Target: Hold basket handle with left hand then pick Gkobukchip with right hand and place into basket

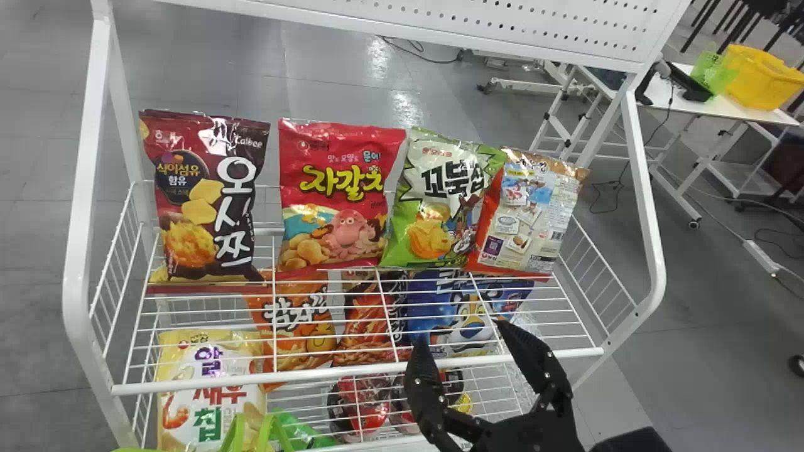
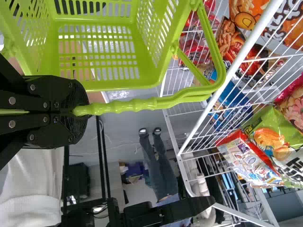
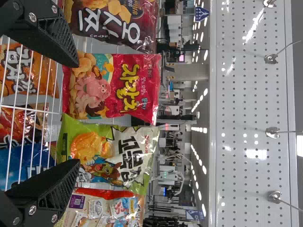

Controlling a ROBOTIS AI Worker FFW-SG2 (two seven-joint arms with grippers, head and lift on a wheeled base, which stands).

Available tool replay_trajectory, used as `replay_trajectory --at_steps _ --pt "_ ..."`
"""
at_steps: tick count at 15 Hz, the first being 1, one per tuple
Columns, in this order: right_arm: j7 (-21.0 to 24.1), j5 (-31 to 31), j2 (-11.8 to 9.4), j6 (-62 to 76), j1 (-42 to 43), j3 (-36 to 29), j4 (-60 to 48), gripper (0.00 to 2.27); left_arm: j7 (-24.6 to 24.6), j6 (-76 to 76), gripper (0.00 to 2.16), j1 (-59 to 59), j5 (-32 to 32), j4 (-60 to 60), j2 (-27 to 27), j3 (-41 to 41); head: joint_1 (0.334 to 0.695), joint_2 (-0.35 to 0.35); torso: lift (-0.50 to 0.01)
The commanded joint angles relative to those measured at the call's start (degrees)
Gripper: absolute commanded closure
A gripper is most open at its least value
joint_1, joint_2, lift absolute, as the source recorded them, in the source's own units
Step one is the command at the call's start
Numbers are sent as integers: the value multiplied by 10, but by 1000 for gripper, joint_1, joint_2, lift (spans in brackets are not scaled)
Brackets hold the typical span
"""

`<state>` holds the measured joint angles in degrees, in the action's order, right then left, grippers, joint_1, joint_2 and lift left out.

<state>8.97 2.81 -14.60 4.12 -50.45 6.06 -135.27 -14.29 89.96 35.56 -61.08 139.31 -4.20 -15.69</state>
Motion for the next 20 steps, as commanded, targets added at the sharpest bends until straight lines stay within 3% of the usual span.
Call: replay_trajectory --at_steps 1,7,16,20 --pt "0 -2 0 -34 24 0 0 90 -4 1 1804 2 0 0 0 -1 695 -327 -32" --pt "-1 -1 5 -150 134 0 29 90 -12 1 1804 8 1 1 -2 -6 695 -308 -32" --pt "-11 27 19 -187 269 -25 139 90 -13 1 1804 5 9 -3 -5 -3 695 -308 -32" --pt "-27 84 23 -166 296 -62 174 90 -13 1 1804 -4 16 -12 -6 3 695 -331 -32"
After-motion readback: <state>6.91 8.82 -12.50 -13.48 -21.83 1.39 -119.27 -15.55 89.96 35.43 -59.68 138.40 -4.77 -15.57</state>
